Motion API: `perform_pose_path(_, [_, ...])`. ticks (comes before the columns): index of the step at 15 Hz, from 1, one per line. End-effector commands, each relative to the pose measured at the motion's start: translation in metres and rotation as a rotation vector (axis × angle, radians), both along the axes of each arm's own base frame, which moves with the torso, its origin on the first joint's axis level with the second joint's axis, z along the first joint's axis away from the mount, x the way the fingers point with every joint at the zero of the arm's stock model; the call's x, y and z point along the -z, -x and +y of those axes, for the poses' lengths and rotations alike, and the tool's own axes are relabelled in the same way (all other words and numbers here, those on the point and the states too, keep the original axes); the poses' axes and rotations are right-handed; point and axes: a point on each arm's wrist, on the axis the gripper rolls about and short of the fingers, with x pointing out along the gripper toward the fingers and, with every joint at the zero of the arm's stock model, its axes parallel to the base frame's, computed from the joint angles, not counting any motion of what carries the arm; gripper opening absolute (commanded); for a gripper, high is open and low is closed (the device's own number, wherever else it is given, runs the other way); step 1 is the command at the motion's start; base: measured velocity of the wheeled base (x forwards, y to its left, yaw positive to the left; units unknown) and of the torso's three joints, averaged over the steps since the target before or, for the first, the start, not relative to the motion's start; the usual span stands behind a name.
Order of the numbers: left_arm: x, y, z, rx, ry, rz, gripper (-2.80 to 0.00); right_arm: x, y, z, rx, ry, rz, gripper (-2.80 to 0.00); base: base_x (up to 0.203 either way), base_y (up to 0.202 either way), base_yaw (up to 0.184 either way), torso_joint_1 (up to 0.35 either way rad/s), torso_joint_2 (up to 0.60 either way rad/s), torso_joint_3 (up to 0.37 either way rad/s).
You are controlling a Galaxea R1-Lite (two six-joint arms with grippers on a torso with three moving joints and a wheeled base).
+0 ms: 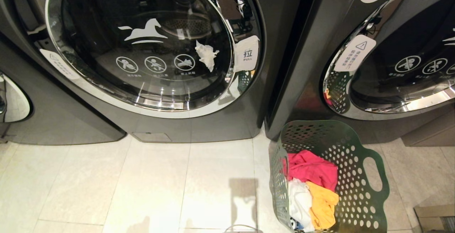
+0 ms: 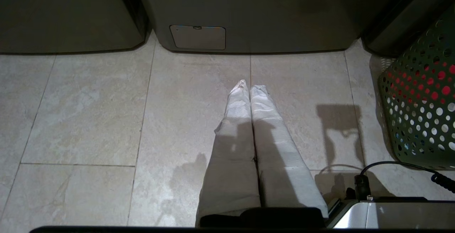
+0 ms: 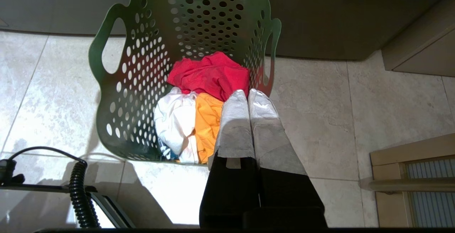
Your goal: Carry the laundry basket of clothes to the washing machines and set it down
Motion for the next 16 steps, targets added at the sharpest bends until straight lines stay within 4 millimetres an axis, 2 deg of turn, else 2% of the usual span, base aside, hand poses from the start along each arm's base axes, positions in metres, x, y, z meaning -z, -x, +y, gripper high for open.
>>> perform_pose_path(1, [0.0001,-0.0001,0.0000,0.000,0.000,0.002,-2.80,-0.0001,-0.0001,0.0000,0.000,0.001,0.001,-2.80,0.000,0.000,0.000,0.000,0.00,0.000])
perform_pose_path(16, [0.0001,-0.0001,0.0000,0.000,0.000,0.002,-2.80,-0.0001,-0.0001,0.0000,0.000,0.001,0.001,-2.80,0.000,0.000,0.000,0.000,0.00,0.000])
